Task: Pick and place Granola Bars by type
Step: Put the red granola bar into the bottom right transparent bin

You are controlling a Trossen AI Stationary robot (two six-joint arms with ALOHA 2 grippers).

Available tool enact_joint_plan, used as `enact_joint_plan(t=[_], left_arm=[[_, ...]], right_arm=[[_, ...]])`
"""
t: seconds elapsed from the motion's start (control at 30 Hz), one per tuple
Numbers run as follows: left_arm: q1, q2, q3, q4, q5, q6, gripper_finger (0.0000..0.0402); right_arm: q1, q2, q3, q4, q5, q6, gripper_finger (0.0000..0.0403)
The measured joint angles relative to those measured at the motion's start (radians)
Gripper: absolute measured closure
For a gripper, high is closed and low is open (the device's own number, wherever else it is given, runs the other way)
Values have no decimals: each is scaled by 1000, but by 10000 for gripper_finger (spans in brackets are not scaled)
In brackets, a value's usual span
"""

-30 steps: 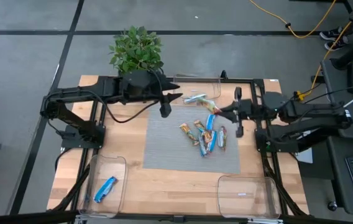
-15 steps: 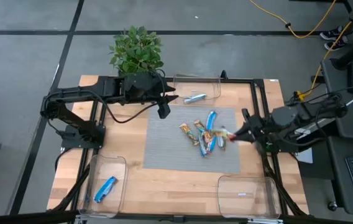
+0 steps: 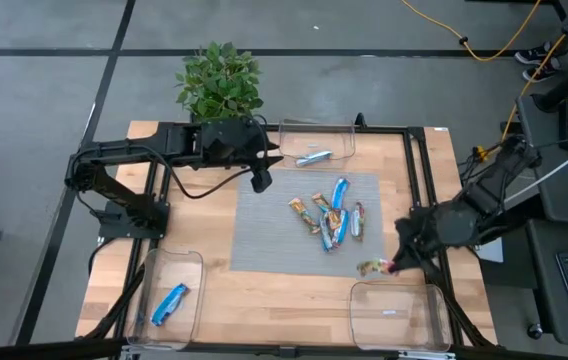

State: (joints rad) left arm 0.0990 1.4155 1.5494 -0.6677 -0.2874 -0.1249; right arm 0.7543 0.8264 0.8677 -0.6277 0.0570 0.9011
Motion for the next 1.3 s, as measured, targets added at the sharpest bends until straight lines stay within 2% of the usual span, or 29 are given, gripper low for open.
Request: enact_joint_plan(t=[0.27,0.43,0.57,0.7,0.8,1.1,1.3], left_arm=[[0,0,0,-33,0,29,263],[0,0,0,-46,0,45,263],[0,0,0,-55,12,68,263],[0,0,0,-56,54,81,263],[0,0,0,-62,70,98,263],[0,0,-22,-66,72,102,263],[0,0,-88,-61,97,76,263]], right_arm=[[157,179,0,-10,1,274,367],[211,303,0,-7,1,401,387],[246,388,0,-7,2,515,386],[277,462,0,-3,1,618,361],[293,499,0,30,1,645,356],[298,514,0,82,1,685,378],[300,497,0,136,2,662,334]])
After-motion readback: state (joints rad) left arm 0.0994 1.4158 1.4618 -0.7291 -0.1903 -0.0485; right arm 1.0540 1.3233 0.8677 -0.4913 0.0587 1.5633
